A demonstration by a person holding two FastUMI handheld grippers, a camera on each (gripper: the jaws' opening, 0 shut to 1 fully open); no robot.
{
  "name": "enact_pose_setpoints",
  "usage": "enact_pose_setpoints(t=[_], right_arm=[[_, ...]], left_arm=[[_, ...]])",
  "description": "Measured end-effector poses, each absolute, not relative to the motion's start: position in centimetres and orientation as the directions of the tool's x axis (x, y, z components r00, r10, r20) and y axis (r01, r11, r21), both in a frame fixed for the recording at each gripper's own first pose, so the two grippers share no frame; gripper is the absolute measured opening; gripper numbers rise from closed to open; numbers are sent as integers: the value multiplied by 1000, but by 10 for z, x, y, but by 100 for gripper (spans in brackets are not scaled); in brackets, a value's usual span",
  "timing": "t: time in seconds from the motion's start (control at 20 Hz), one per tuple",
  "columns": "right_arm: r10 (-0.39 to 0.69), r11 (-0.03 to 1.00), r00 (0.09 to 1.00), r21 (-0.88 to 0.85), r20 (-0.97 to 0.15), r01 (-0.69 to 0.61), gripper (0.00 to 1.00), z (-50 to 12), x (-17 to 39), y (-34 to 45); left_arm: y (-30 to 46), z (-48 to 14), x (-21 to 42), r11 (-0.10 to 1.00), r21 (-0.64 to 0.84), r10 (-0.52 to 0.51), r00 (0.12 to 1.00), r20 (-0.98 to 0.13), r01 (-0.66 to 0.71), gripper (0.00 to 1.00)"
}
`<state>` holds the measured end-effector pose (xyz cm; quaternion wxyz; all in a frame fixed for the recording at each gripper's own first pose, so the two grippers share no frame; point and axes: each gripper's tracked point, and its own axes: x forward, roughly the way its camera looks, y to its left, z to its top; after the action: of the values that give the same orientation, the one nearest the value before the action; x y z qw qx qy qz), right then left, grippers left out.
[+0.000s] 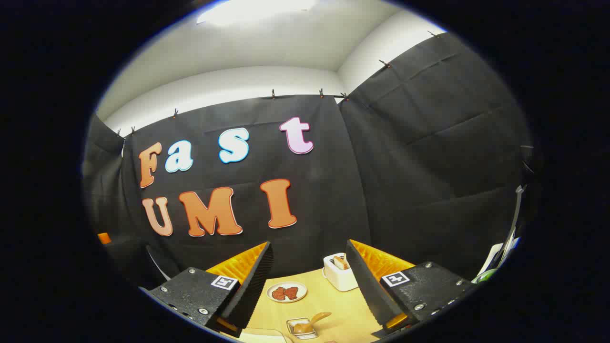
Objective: Close the left gripper, press the button to open the rice cooker; take a wooden spoon from the chopstick holder with the right hand, scoop a spoonful of rice and pour it into the rice cooker, then put the wooden spoon back into the chopstick holder.
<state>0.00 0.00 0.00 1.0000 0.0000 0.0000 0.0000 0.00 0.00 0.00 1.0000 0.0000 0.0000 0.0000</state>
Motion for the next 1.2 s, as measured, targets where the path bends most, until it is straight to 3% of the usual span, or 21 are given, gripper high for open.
enact_pose_setpoints(t=[0.3,0.95,1.2], right_arm=[[4,997,1000,-76,-20,-5,95,10,-18,0],[14,987,999,-158,-35,-19,95,11,-3,-24],[38,987,997,-155,-74,-49,95,-3,7,-18]], left_arm=[[10,6,-18,998,38,49,999,23,-50,99],[-55,-1,-7,999,52,9,1000,-2,-9,100],[-63,4,-7,996,89,13,1000,19,-15,81]])
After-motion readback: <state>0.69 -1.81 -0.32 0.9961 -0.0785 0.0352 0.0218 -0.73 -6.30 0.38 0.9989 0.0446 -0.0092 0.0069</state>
